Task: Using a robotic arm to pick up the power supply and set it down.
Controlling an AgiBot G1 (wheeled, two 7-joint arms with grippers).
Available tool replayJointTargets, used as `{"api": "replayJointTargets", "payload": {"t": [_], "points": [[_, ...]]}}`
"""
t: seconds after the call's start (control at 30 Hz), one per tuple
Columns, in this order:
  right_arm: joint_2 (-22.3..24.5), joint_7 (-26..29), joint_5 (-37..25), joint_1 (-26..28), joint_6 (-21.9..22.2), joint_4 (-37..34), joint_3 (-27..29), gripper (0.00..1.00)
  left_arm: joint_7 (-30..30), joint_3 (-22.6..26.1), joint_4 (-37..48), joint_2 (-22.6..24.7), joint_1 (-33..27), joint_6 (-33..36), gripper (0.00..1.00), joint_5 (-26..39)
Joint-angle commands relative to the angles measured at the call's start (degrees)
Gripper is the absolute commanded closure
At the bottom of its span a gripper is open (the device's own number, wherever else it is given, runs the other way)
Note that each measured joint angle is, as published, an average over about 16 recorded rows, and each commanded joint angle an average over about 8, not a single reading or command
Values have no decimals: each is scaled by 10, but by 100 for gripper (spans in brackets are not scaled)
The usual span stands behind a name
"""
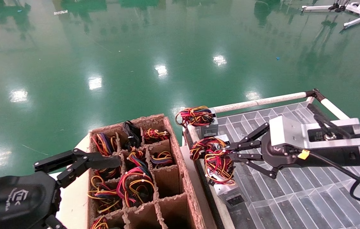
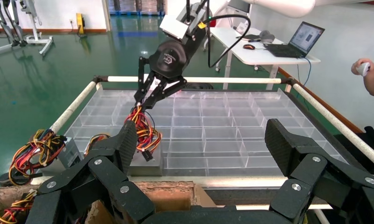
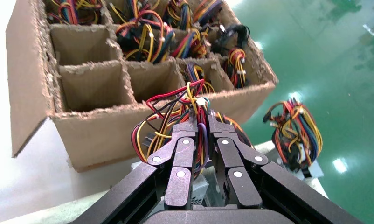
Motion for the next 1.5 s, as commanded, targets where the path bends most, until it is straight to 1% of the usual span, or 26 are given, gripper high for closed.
{"api": "replayJointTargets", "payload": {"t": [0.03,0.33,0.63,0.67,0.7,0.9,0.93,0.97,1.5], "points": [[-3,-12,1,0,1,-18,-2,100,0,0,0,0,0,0,0,0],[-7,-68,9,-3,-2,-99,-5,100,0,0,0,0,0,0,0,0],[-1,-105,18,-1,-7,-152,-11,99,0,0,0,0,0,0,0,0],[0,-108,19,0,-6,-156,-12,95,0,0,0,0,0,0,0,0],[2,-110,20,0,-6,-160,-12,86,0,0,0,0,0,0,0,0],[9,-123,24,3,-1,-176,-14,12,0,0,0,0,0,0,0,0],[9,-124,24,3,-1,-178,-14,4,0,0,0,0,0,0,0,0],[9,-124,24,3,-1,-179,-14,0,0,0,0,0,0,0,0,0],[9,-121,26,3,0,-176,-14,0,0,0,0,0,0,0,0,0]]}}
